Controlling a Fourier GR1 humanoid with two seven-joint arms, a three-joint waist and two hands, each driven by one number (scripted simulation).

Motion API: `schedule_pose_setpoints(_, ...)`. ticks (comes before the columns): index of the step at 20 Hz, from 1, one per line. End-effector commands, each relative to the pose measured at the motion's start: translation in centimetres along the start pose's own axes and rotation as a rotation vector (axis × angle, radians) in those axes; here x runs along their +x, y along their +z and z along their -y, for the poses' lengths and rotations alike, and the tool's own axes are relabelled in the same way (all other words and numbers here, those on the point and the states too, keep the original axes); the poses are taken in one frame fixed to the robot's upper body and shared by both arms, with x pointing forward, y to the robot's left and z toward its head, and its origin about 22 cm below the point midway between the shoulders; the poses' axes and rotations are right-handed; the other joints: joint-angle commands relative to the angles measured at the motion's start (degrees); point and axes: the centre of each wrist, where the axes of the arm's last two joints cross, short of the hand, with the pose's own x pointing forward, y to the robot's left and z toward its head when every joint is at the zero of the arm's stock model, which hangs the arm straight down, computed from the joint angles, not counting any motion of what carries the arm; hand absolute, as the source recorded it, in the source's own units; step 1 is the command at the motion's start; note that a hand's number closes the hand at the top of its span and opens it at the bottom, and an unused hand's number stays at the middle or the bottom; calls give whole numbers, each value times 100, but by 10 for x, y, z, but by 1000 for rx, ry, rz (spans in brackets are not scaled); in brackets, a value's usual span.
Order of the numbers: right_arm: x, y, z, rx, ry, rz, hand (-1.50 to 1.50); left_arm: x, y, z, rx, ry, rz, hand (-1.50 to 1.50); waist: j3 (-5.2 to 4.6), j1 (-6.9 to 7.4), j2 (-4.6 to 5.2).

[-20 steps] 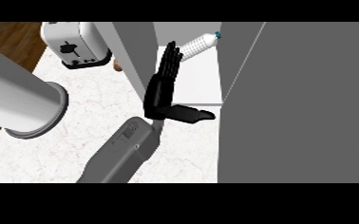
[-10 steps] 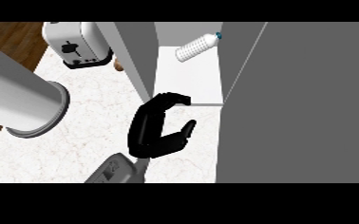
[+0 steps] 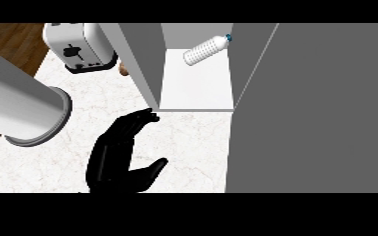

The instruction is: Pick up the bottled water, place it into the cabinet and close the cabinet

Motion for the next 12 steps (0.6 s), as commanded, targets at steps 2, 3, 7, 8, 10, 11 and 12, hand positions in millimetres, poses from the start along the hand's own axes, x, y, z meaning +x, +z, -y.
schedule_pose_setpoints(2,53,-14,-12,86,156,61,150,25,32,-23,43,-10,21,-150,-9,58,13)
schedule_pose_setpoints(3,47,-13,-13,130,142,47,150,34,28,-31,59,8,26,-150,-6,-27,-14)
schedule_pose_setpoints(7,47,-22,-25,273,78,8,150,46,38,-48,93,38,11,-150,-25,14,-20)
schedule_pose_setpoints(8,50,-25,-25,318,92,21,150,44,37,-52,114,46,27,-150,-33,31,-7)
schedule_pose_setpoints(10,51,-28,-28,353,71,41,150,51,48,-62,128,37,15,-150,-34,15,-33)
schedule_pose_setpoints(11,54,-31,-30,349,78,57,150,50,49,-60,135,39,29,-150,-42,62,-14)
schedule_pose_setpoints(12,52,-32,-29,357,97,42,150,59,55,-70,119,31,0,-150,-54,143,-39)
